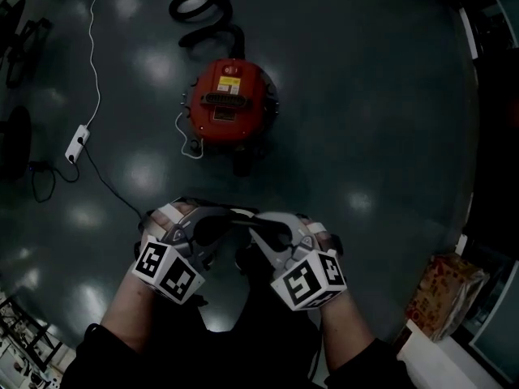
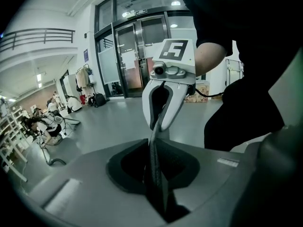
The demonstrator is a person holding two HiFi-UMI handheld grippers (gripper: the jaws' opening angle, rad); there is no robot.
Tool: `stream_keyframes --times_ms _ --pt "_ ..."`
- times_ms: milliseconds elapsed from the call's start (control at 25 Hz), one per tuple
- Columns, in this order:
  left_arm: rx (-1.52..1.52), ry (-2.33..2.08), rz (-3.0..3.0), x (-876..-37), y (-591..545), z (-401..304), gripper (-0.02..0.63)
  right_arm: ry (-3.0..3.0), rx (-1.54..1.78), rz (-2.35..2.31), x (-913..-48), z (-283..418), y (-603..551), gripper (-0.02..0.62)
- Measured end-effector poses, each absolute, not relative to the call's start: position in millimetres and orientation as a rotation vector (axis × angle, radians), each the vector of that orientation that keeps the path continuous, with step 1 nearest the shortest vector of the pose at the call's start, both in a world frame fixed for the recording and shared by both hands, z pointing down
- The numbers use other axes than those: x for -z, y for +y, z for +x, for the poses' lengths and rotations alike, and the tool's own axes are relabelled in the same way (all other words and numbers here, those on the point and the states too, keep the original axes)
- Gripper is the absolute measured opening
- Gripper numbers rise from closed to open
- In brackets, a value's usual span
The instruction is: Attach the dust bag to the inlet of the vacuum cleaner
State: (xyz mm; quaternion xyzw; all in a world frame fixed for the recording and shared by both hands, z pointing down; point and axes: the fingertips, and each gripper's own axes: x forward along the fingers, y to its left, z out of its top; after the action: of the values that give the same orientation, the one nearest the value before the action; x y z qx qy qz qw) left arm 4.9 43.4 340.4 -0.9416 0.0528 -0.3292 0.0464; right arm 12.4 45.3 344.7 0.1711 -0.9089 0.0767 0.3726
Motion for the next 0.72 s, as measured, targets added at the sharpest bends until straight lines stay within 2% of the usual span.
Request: stream_keyframes --times_ms 720 --pt "0.955 0.158 -2.900 -525.7 17.0 3.7 0.044 -2.290 -0.225 0.421 -524.2 8.2 16.2 0.043"
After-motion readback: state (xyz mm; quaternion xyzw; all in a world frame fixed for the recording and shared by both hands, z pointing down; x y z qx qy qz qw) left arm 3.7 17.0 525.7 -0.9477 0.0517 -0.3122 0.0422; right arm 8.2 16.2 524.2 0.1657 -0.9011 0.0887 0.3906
